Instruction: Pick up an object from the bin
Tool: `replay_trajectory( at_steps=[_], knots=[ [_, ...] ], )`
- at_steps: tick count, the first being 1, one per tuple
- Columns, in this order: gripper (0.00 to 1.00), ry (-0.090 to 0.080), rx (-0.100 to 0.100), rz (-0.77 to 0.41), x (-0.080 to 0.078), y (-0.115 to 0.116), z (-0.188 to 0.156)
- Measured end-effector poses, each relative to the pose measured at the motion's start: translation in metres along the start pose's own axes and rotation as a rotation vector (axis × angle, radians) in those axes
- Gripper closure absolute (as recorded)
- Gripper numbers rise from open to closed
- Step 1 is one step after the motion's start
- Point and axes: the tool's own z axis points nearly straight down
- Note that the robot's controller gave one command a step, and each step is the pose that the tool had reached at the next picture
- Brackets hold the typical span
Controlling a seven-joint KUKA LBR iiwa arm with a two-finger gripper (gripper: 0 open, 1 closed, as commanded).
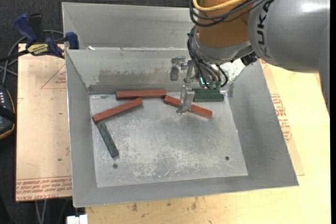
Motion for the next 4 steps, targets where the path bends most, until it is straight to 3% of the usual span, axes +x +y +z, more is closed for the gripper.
replay_trajectory(
  at_steps=[1, 2, 3, 4],
  knots=[
    [1.0, -0.009, -0.001, 0.003, -0.001, -0.001, -0.005],
    [0.0, -0.009, -0.001, 0.003, -0.001, -0.001, -0.005],
    [0.0, -0.002, 0.002, 0.041, -0.028, -0.06, 0.066],
    [0.0, -0.001, -0.001, 0.21, -0.024, -0.075, 0.152]
  ],
)
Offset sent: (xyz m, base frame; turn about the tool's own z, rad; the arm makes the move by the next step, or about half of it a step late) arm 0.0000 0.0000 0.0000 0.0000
